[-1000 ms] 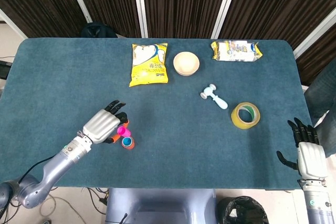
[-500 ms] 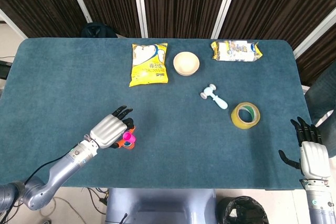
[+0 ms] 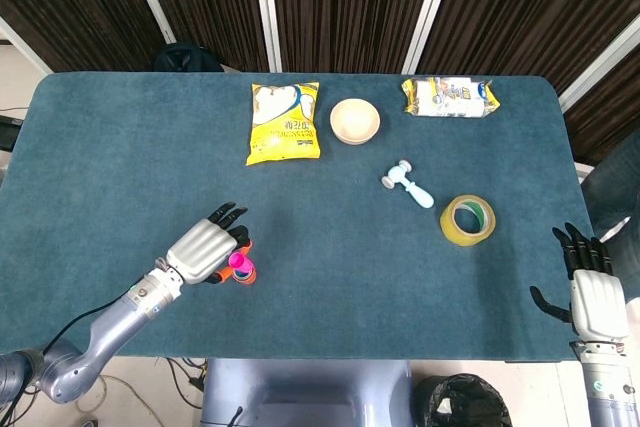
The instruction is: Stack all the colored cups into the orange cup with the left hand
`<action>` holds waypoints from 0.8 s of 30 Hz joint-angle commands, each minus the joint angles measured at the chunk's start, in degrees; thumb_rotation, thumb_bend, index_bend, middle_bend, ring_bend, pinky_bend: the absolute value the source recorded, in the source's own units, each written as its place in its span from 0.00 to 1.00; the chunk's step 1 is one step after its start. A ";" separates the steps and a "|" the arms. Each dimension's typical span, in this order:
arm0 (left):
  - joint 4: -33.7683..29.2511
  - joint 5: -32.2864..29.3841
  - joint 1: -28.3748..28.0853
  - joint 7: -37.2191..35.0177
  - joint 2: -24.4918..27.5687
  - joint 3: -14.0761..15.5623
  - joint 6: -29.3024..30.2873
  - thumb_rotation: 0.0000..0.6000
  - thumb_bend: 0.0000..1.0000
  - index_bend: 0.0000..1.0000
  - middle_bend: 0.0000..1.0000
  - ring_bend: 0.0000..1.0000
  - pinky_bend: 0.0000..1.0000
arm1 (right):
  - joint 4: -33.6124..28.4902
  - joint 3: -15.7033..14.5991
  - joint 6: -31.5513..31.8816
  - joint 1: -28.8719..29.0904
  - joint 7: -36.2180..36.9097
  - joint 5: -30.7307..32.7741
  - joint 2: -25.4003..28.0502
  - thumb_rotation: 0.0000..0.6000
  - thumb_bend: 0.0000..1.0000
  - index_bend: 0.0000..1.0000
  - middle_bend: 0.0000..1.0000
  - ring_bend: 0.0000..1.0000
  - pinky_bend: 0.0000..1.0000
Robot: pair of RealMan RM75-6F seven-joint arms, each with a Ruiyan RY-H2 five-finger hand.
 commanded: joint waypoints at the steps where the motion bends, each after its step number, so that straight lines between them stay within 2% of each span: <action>1: 0.15 0.18 0.06 -0.19 -0.10 0.08 0.05 1.00 0.32 0.47 0.30 0.00 0.01 | 0.04 0.00 0.01 0.01 -0.09 -0.01 -0.06 1.00 0.32 0.09 0.04 0.10 0.00; 11: 0.63 0.50 0.21 -0.43 -0.18 0.58 -0.14 1.00 0.31 0.47 0.30 0.00 0.01 | -0.04 0.00 0.05 -0.01 -0.08 -0.02 -0.03 1.00 0.32 0.09 0.05 0.10 0.00; 15: 0.45 0.61 0.05 -0.27 -0.07 0.80 -0.56 1.00 0.27 0.46 0.29 0.00 0.01 | -0.10 0.09 0.21 -0.06 -0.05 0.01 0.03 1.00 0.32 0.09 0.04 0.10 0.00; 19: 0.34 0.17 -0.17 -0.03 0.08 0.93 -1.14 1.00 0.21 0.35 0.27 0.00 0.01 | -0.11 0.09 0.18 -0.07 -0.01 0.04 0.06 1.00 0.32 0.09 0.04 0.10 0.00; 24: 0.10 -0.38 -0.57 0.73 0.44 1.09 -1.81 1.00 0.20 0.24 0.26 0.00 0.01 | -0.19 0.19 0.27 -0.10 0.02 0.16 0.12 1.00 0.32 0.09 0.04 0.10 0.00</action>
